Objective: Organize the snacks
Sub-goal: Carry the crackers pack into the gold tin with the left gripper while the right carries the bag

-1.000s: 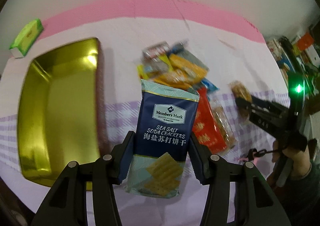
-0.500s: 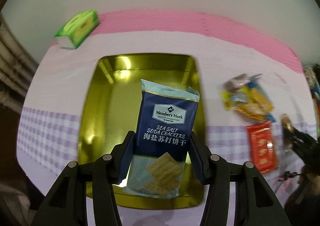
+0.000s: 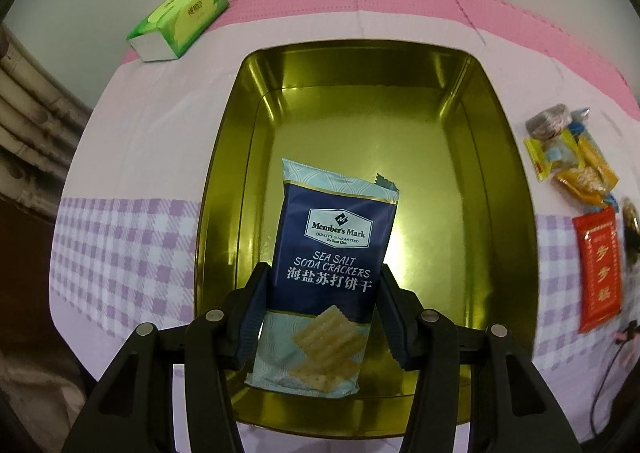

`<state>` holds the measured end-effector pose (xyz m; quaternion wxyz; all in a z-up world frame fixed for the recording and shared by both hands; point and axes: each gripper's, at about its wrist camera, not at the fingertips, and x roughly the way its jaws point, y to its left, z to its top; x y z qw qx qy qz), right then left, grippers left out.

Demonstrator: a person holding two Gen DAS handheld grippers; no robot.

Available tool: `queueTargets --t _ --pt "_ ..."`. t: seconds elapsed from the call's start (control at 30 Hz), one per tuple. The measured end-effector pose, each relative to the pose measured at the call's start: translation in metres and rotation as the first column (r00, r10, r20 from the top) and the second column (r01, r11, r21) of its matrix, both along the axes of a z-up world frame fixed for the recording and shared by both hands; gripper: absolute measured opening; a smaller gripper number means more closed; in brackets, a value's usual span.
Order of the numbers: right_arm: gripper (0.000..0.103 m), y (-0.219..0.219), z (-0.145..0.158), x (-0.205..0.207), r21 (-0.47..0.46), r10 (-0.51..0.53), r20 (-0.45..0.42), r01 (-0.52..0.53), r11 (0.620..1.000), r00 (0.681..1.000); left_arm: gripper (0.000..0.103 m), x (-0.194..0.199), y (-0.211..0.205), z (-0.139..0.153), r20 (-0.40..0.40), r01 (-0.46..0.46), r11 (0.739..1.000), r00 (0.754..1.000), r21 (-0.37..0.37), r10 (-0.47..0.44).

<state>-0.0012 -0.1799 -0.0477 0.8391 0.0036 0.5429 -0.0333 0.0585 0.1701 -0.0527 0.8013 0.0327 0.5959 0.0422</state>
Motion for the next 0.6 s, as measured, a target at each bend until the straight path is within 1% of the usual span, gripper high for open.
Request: queueTargets --t 0.3,0.6 --pt "0.038 0.000 0.000 0.005 -0.003 -0.020 -0.016 0.020 1.000 1.000 0.053 -0.007 -0.003 -0.009 -0.027 0.011 1.000 1.000 0.003 -0.011" --pt "0.038 0.002 0.001 0.007 -0.010 -0.035 -0.018 0.035 0.999 0.999 0.053 -0.014 0.001 -0.016 -0.031 -0.009 1.000 0.999 -0.005 0.009"
